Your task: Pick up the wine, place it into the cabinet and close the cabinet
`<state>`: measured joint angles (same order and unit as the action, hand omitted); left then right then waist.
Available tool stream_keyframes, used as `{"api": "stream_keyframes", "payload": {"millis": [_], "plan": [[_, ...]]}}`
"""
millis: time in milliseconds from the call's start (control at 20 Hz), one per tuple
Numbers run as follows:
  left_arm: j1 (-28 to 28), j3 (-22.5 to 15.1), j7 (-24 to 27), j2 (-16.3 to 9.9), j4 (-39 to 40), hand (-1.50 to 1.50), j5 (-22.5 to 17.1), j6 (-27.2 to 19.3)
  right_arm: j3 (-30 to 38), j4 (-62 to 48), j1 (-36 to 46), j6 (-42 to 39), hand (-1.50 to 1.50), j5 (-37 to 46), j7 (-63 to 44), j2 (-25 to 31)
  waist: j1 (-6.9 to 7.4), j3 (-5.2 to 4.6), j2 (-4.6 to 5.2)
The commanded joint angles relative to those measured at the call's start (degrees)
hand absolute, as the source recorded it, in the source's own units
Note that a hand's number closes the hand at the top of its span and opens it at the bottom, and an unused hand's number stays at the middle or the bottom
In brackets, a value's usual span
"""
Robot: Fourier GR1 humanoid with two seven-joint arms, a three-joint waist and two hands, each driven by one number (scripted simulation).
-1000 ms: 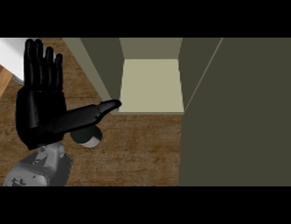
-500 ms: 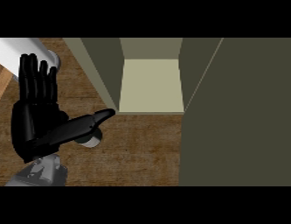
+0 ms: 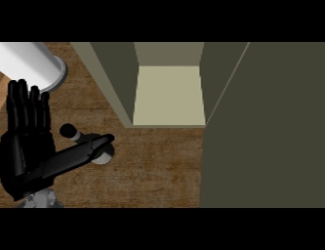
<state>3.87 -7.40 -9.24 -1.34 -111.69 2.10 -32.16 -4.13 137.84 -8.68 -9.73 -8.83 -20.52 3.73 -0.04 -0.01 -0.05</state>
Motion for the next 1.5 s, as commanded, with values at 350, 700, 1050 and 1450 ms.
{"api": "stream_keyframes", "payload": {"millis": [350,700,1050,1450], "plan": [[-7.22,7.01,10.60,-0.88,6.72,-1.50,-8.31,7.32,1.17,0.05,2.33,0.11,-1.50,-1.19,-1.30,-0.72,-0.02,-0.02,0.05],[-12.89,8.13,18.74,0.08,11.70,-1.50,-11.48,11.33,4.97,-0.26,3.31,-1.55,-1.50,-5.27,-2.10,1.02,0.08,0.00,0.03],[-12.97,10.98,23.01,-0.89,18.50,-1.50,-13.12,14.36,4.66,-2.56,6.77,-0.34,-1.50,-3.60,-3.93,0.72,0.12,0.00,0.08],[-6.93,12.84,27.10,0.18,28.69,-1.50,-12.64,14.87,2.15,1.53,7.53,1.63,-1.50,-1.61,-7.46,-0.39,-0.03,-0.01,0.07]]}}
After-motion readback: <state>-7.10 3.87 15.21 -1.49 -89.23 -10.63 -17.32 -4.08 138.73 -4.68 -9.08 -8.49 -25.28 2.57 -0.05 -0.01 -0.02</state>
